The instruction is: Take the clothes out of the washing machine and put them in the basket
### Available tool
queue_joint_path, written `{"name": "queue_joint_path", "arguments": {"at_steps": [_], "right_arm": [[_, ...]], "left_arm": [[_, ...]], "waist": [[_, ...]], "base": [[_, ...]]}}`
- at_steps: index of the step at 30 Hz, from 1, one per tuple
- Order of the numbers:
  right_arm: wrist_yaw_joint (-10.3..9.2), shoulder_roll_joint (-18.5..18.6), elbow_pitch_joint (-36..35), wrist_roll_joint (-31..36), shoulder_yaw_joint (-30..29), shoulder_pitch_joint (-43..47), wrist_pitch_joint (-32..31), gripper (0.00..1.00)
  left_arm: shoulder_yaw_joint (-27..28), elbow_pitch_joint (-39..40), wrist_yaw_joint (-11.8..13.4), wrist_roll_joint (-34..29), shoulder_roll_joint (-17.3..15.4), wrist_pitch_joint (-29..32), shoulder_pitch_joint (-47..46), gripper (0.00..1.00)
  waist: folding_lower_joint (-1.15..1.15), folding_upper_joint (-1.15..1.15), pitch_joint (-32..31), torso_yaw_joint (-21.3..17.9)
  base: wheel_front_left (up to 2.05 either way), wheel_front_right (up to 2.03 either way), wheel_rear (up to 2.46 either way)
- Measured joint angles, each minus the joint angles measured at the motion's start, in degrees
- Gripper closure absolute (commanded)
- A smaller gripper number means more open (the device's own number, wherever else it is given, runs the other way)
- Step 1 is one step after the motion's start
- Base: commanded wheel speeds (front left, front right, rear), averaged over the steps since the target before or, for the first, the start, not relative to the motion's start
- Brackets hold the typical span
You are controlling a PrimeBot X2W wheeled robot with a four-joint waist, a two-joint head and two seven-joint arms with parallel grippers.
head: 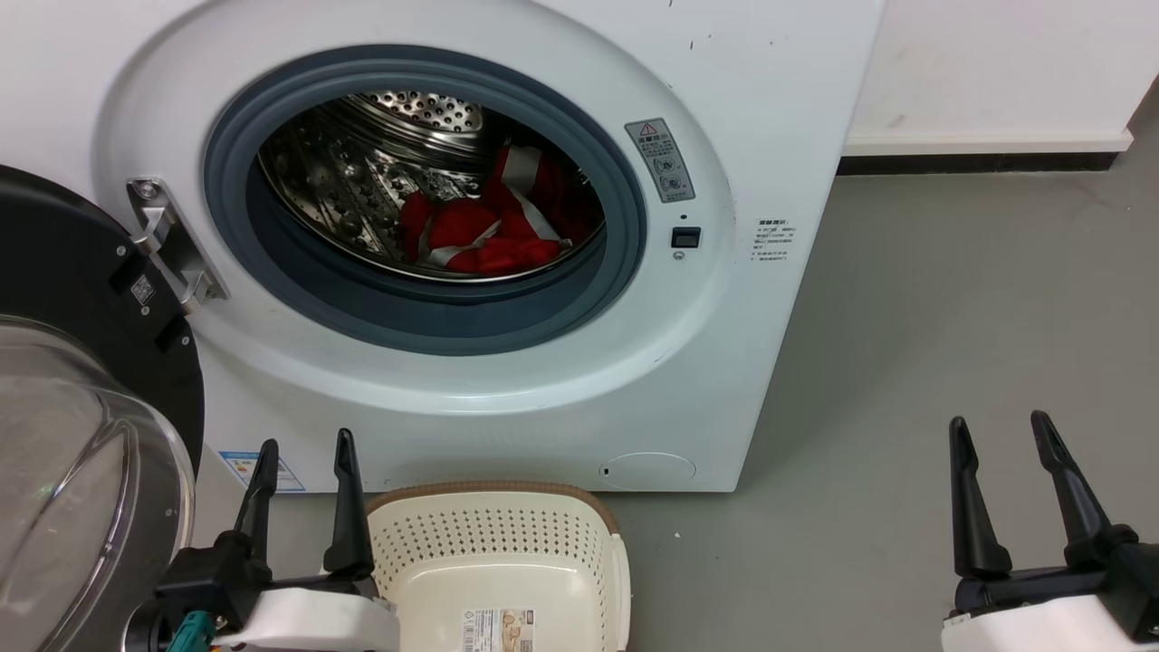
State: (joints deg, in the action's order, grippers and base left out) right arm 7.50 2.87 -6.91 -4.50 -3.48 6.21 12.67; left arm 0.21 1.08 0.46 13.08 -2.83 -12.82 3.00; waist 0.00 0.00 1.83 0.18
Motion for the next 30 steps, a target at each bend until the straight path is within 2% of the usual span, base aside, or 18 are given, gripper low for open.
{"name": "queue_joint_path", "arguments": {"at_steps": [16, 30], "right_arm": [[0.0, 0.0, -1.66, 4.56, -0.73, 1.1, 1.69, 0.0], [0.01, 0.0, -1.3, 3.93, -1.31, 1.6, 2.37, 0.0]], "left_arm": [[-0.29, 0.53, 0.63, -5.64, 0.0, -1.56, 0.75, 0.0], [-0.15, 0.1, 0.58, -7.6, 0.0, -2.25, 1.36, 0.0]], "waist": [[0.0, 0.0, 0.04, -0.08], [0.0, 0.0, 0.01, -0.29]], "base": [[0.0, 0.0, 0.0], [0.0, 0.0, 0.0]]}}
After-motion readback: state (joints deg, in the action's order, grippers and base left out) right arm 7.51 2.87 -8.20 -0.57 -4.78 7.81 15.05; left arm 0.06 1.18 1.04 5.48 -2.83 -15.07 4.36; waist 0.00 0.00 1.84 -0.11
